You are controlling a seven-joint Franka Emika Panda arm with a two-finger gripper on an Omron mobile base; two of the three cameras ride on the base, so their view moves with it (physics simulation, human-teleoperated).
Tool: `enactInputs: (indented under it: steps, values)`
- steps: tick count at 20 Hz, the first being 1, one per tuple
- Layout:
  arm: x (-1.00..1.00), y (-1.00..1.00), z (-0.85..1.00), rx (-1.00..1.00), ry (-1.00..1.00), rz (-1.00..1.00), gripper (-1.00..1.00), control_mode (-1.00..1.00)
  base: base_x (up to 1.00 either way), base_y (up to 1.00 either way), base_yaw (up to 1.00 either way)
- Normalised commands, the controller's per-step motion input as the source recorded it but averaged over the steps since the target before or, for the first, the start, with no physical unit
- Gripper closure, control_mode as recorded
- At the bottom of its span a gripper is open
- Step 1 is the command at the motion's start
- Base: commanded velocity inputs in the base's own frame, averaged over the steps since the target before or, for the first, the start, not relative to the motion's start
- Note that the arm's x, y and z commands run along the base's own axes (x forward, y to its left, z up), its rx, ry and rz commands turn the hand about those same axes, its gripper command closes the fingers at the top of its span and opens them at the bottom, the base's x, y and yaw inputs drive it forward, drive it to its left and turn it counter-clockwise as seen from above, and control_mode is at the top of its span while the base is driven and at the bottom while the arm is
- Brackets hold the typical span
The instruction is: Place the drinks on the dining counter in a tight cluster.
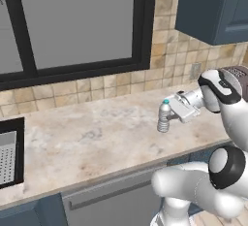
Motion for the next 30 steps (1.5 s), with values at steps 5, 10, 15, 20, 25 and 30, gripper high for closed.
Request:
enactInputs:
  steps: [5, 10, 15, 20, 25, 30]
  values:
    - [0.00, 0.00, 0.00, 0.00, 0.00, 0.00, 1.00, 1.00, -0.98, 1.00, 0.25]
    - [0.00, 0.00, 0.00, 0.00, 0.00, 0.00, 1.00, 1.00, -0.81, 1.00, 0.34]
    - [0.00, 0.00, 0.00, 0.00, 0.00, 0.00, 1.00, 1.00, -0.18, 0.98, 0.67]
    - [0.00, 0.00, 0.00, 0.00, 0.00, 0.00, 1.00, 1.00, 0.00, 0.79, 0.83]
    - [0.00, 0.00, 0.00, 0.00, 0.00, 0.00, 1.00, 1.00, 0.00, 0.27, 0.99]
    - [0.00, 0.00, 0.00, 0.00, 0.00, 0.00, 1.00, 1.00, 0.00, 0.08, 1.00]
